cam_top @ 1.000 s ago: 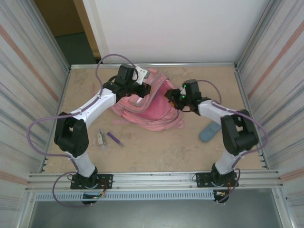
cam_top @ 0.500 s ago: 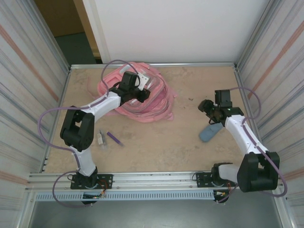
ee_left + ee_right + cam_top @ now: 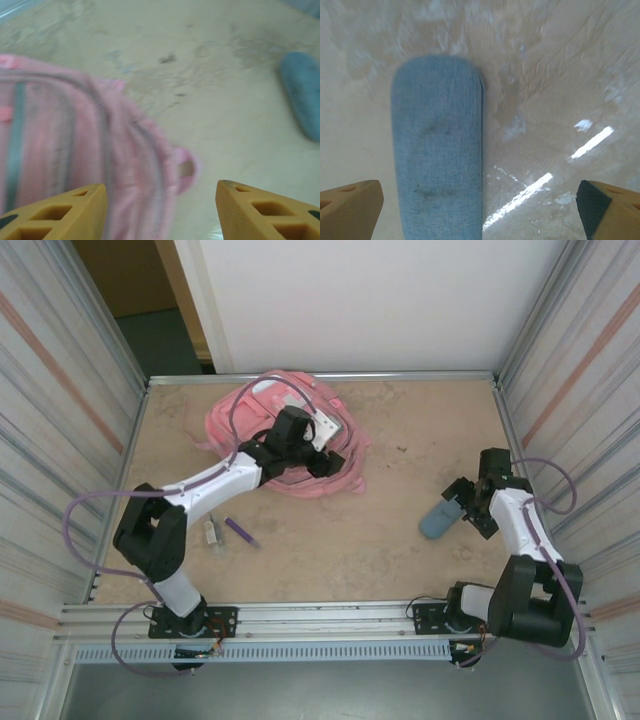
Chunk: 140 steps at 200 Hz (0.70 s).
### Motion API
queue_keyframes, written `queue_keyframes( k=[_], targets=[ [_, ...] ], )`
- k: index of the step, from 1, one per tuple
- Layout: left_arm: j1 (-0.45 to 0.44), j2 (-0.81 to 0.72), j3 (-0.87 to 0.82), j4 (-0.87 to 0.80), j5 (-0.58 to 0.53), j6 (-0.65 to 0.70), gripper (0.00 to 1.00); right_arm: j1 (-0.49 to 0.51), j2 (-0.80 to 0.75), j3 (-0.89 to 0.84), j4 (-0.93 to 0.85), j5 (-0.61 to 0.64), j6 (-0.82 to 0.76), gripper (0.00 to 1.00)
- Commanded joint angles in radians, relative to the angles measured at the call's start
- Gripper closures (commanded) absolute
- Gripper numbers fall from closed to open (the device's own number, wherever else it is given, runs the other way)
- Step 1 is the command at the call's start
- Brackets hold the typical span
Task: Pack books, pencil case, and school supplies into a backpack
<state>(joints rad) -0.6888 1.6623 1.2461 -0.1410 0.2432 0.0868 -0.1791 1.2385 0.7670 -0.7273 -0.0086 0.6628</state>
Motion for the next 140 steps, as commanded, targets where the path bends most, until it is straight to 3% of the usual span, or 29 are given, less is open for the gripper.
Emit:
queue_keyframes(
  k=[1,27,57,79,125,140],
  targets=[
    [-0.062,-0.055,-0.018,0.01,0.026,-0.035,0.41,-0.005,0.059,-0.014,0.02,-0.084,-0.027,0.01],
    [-0.138,-0.048,-0.051,0.049,0.01,-0.069,0.4,-0.001,0.142,-0.008,0.072,-0.154,-0.015,0.01],
    [-0.176,-0.003,-0.083,0.107,0.044,-0.168,0.39,0.03,0.204,0.02,0.073,-0.137,-0.005,0.01],
    [-0.198,0.037,-0.089,0.133,0.071,-0.232,0.39,0.047,0.23,0.037,0.078,-0.151,-0.002,0.22],
    [-0.232,0.104,-0.084,0.16,0.151,-0.293,0.38,0.107,0.19,0.04,0.094,-0.156,0.028,0.41],
    [-0.232,0.13,-0.068,0.153,0.173,-0.344,0.38,0.138,0.176,0.046,0.084,-0.184,0.052,0.43]
  ],
)
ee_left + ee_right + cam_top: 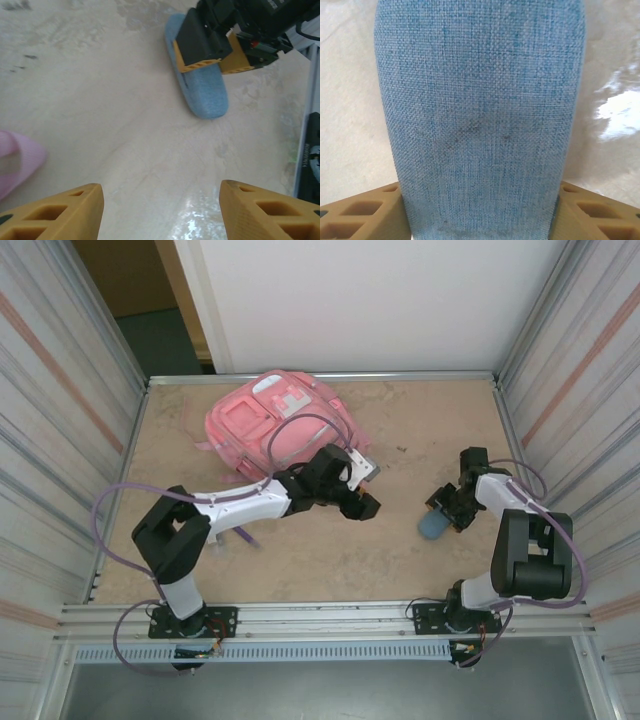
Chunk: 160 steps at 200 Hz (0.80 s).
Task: Pack books, pencil case, and school supplies into a backpack
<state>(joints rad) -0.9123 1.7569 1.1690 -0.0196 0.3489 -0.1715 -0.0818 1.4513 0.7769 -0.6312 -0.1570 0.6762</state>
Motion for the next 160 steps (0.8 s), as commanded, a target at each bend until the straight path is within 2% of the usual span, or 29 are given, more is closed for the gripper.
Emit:
queue_keyframes(
  k=[1,39,66,116,126,160],
  targets=[
    [-0.008,0.038,0.01,0.032,0.067,-0.09,0.38,0.043,-0.039,0.036,-0.012,-0.038,0.041,0.43],
    [-0.008,0.059,-0.001,0.085,0.083,-0.196,0.38,0.18,-0.134,0.05,0.07,-0.151,0.116,0.43],
    [-0.002,0.066,-0.001,0.132,0.147,-0.28,0.38,0.287,-0.206,0.073,0.142,-0.145,0.182,0.42],
    [0.048,0.078,-0.048,0.235,0.192,-0.421,0.39,0.388,-0.229,0.117,0.221,-0.179,0.262,0.42],
    [0.053,0.077,-0.057,0.251,0.184,-0.428,0.42,0.404,-0.229,0.121,0.235,-0.185,0.272,0.42],
    [0.078,0.054,-0.082,0.313,0.205,-0.427,0.63,0.457,-0.215,0.13,0.278,-0.216,0.31,0.42]
  ],
)
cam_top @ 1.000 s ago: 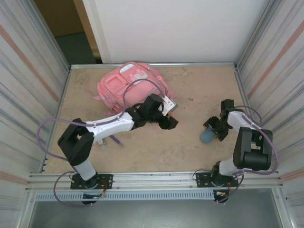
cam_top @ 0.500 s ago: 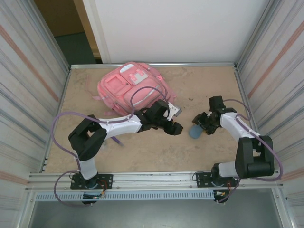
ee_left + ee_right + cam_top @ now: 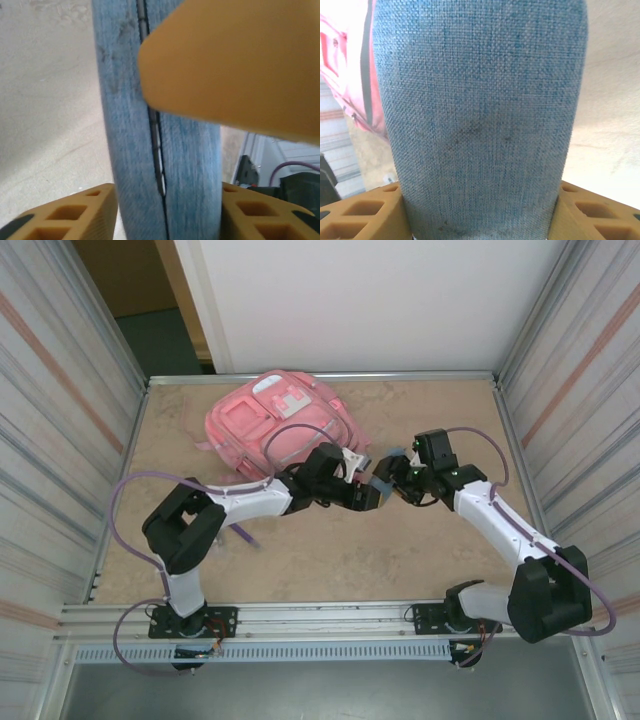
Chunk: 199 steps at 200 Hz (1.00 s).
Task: Pack books, pencil case, and school supplies into a backpack
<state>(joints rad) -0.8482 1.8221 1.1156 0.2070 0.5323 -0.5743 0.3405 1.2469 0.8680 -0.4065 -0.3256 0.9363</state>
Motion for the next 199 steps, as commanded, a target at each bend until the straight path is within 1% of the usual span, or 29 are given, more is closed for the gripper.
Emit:
queue_keyframes(
  k=[1,10,17,31,37,50,57,74,85,92,101,112,130,154,169,184,199],
  targets=[
    [0.014,-0.013,-0.03,0.089,0.021,-0.024,0.64,0.036,-0.011,0.04,0.054,-0.047,0.05,0.42],
    [0.019,-0.026,-0.041,0.102,0.02,-0.021,0.72,0.044,-0.007,0.044,0.056,-0.043,0.046,0.42],
    [0.024,-0.034,-0.048,0.109,0.021,-0.02,0.76,0.045,-0.005,0.049,0.054,-0.043,0.04,0.42],
    [0.035,-0.053,-0.059,0.115,0.044,-0.034,0.79,0.039,-0.006,0.058,0.045,-0.037,0.02,0.39],
    [0.041,-0.063,-0.063,0.116,0.062,-0.039,0.79,0.039,-0.01,0.063,0.044,-0.034,-0.001,0.35],
    [0.056,-0.088,-0.081,0.126,0.108,-0.062,0.8,0.034,-0.024,0.073,0.043,-0.022,-0.058,0.23],
    [0.064,-0.106,-0.091,0.124,0.129,-0.074,0.8,0.025,-0.036,0.076,0.045,-0.026,-0.09,0.19],
    [0.081,-0.156,-0.093,0.052,0.152,-0.083,0.8,-0.026,-0.073,0.072,0.093,-0.137,-0.133,0.12],
    [0.1,-0.182,-0.11,0.092,0.202,-0.136,0.8,-0.067,-0.112,0.037,0.193,-0.25,-0.138,0.1],
    [0.116,-0.193,-0.137,0.162,0.241,-0.195,0.8,-0.089,-0.137,0.011,0.258,-0.301,-0.131,0.1],
    [0.135,-0.206,-0.171,0.246,0.277,-0.273,0.8,-0.114,-0.161,-0.009,0.298,-0.329,-0.129,0.12],
    [0.155,-0.219,-0.181,0.278,0.305,-0.327,0.8,-0.141,-0.176,-0.019,0.315,-0.355,-0.143,0.14],
    [0.17,-0.247,-0.175,0.29,0.353,-0.349,0.78,-0.171,-0.185,-0.033,0.331,-0.381,-0.132,0.14],
    [0.17,-0.291,-0.191,0.365,0.388,-0.37,0.76,-0.179,-0.165,-0.072,0.43,-0.428,-0.086,0.13],
    [0.17,-0.306,-0.189,0.373,0.396,-0.373,0.76,-0.168,-0.134,-0.078,0.493,-0.468,-0.05,0.16],
    [0.168,-0.308,-0.18,0.378,0.402,-0.383,0.76,-0.141,-0.121,-0.078,0.54,-0.478,-0.035,0.17],
    [0.166,-0.298,-0.181,0.422,0.418,-0.408,0.76,-0.111,-0.114,-0.07,0.577,-0.486,-0.04,0.18]
  ],
)
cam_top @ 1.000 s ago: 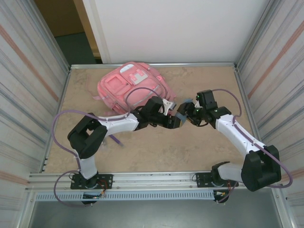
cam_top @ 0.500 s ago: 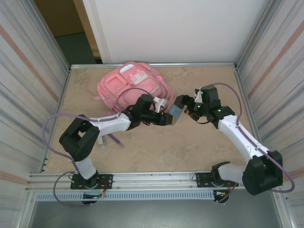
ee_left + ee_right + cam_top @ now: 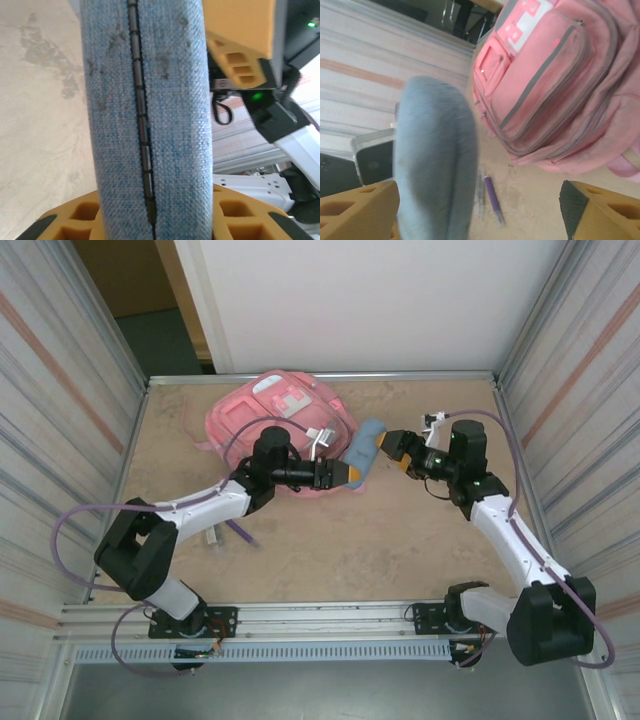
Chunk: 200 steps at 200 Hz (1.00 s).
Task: Pack books, pencil case, and school supplies into a backpack
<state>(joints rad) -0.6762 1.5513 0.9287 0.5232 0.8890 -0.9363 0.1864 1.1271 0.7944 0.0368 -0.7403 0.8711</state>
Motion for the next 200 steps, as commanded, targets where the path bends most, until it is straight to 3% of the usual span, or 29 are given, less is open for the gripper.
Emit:
queue_keyframes(
  k=[1,33,74,83,101,124,130,135,141,144,166,178,200],
  targets=[
    [-0.006,-0.026,0.005,0.108,0.062,-0.048,0.76,0.045,0.006,0.005,0.137,-0.073,0.024,0.19],
    [-0.007,0.027,-0.008,0.221,0.063,-0.157,0.76,0.088,0.017,0.009,0.273,-0.109,0.143,0.27],
    [-0.017,0.079,-0.011,0.286,0.068,-0.196,0.71,0.116,0.046,0.022,0.307,-0.108,0.166,0.54],
    [-0.015,0.078,-0.013,0.284,0.067,-0.192,0.66,0.117,0.048,0.02,0.299,-0.096,0.163,0.57],
    [-0.001,0.062,-0.022,0.234,0.066,-0.147,0.47,0.11,0.055,0.025,0.273,-0.082,0.147,0.62],
    [0.063,-0.001,-0.031,-0.006,0.014,-0.004,0.37,0.072,0.061,0.045,0.177,-0.053,0.125,0.64],
    [0.083,-0.025,-0.032,-0.079,-0.006,0.055,0.26,0.06,0.06,0.051,0.142,-0.038,0.111,0.65],
    [0.1,-0.051,-0.031,-0.161,-0.034,0.109,0.23,0.052,0.059,0.062,0.092,-0.019,0.092,0.65],
    [0.115,-0.079,-0.019,-0.282,-0.088,0.186,0.05,0.042,0.059,0.074,0.041,0.0,0.068,0.65],
    [0.12,-0.095,-0.011,-0.353,-0.125,0.228,0.02,0.035,0.061,0.079,0.01,0.013,0.055,0.65],
    [0.093,-0.142,0.133,-0.816,-0.476,0.543,0.01,-0.021,0.066,0.105,-0.087,0.039,0.009,0.61],
    [0.072,-0.128,0.189,-0.931,-0.621,0.676,0.01,-0.05,0.062,0.098,-0.089,0.034,0.015,0.62],
    [0.069,-0.067,0.249,-1.03,-0.821,0.751,0.01,-0.096,0.056,0.081,-0.098,0.051,0.013,0.62]
  ],
)
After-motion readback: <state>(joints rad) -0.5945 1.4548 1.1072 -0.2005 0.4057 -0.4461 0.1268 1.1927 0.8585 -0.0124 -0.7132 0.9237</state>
